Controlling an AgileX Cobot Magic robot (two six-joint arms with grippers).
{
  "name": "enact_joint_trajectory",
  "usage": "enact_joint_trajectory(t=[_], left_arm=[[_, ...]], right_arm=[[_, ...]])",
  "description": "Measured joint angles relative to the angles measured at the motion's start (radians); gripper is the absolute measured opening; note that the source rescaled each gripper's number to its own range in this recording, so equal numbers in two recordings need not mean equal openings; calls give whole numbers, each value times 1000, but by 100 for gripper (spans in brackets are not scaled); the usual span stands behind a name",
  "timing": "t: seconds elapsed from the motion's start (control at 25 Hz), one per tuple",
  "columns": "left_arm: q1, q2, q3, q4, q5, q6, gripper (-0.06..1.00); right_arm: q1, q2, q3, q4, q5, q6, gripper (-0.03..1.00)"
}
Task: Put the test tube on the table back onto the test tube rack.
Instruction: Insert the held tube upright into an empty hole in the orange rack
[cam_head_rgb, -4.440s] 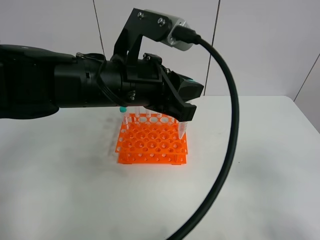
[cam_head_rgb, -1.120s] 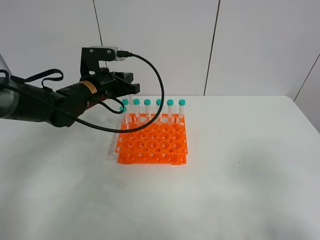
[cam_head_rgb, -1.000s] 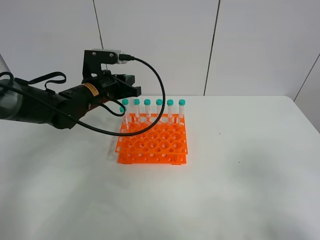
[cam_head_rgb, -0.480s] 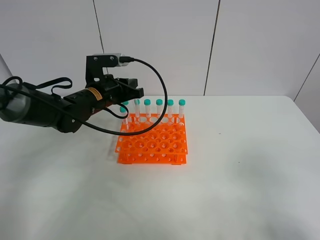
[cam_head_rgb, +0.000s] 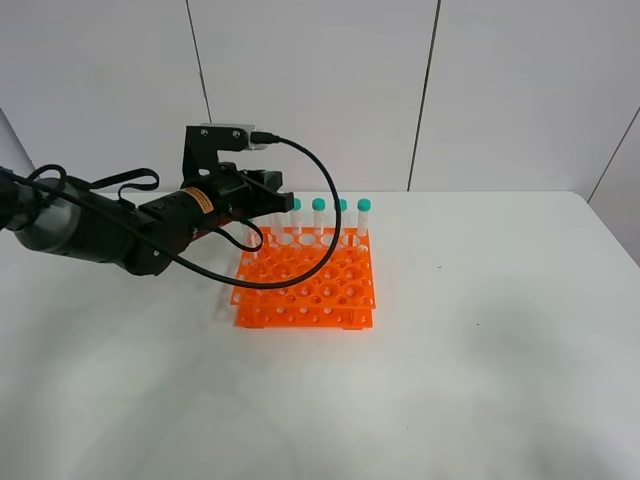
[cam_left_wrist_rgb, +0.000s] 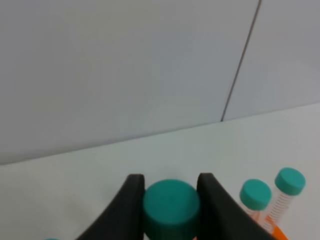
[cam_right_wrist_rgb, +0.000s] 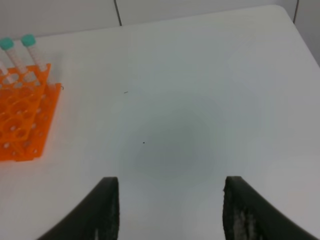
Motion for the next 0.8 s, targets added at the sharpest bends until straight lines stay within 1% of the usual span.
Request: enact_joint_trajectory(t=[0.12, 0.24, 0.52, 0.72, 0.8], left_arm=[[0, 0, 0, -16, -17, 39, 0], [0, 0, 0, -20, -22, 44, 0], [0, 6, 0, -26, -23, -6, 0], [-2, 19, 0, -72, -23, -12, 0], [-2, 21, 0, -72, -23, -12, 0]], right_arm=[[0, 0, 0, 0, 0, 0, 54], [0, 0, 0, 0, 0, 0, 54], [0, 0, 0, 0, -1, 0, 54], [0, 0, 0, 0, -1, 0, 54], [0, 0, 0, 0, -1, 0, 54]])
